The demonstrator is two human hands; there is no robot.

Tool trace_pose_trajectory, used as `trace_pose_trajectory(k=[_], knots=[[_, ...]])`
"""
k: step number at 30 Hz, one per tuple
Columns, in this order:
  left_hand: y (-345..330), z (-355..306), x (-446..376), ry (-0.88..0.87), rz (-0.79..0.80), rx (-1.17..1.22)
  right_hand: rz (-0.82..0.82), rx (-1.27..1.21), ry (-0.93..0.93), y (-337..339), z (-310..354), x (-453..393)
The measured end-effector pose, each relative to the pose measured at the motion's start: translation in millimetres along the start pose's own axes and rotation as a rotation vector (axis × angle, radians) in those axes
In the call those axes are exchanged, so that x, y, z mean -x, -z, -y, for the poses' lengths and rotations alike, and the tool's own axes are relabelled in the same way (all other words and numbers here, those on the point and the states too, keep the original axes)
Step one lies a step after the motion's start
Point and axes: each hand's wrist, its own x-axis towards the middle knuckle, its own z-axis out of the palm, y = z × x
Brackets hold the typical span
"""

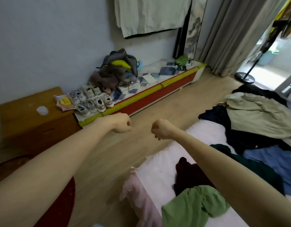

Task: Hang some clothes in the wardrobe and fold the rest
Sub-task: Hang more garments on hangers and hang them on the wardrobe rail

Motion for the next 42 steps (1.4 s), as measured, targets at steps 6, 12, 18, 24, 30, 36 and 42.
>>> trace_pose_trajectory(k=[6,12,18,24,30,36,42], knots=[[51.8,37.4,-111.7,-0.152,0.061,-0.087,-0.01,-0.084,-0.201,29.8,-11.4,-91.4],[112.5,68.4,-206.4,-0.319,0.103,-0.188,-0.108,-0.24,-0.369,66.5,1.6,-170.1],[184.7,55.3,-293.6,-0.521,0.087,-0.32,-0.303,-0.365,-0.499,115.9,-12.6,-216.8],[184.2,-18.1,-392.0,-0.654,0.173,-0.434,-0.409,-0.508,-0.733,119.1,-91.4,-224.4],[192.7,-138.1,-459.1,-0.877,0.2,-0.552,-0.518,-0.661,-0.91,141.3,-187.1,-207.6],[178.4,-283.8,-510.7,-1.134,0.302,-0.638,-0.756,-0.812,-1.207,149.2,-263.8,-158.0],[113.4,-394.2,-535.6,-1.373,0.386,-0.855,-0.93,-1.025,-1.507,115.4,-304.2,-132.5]])
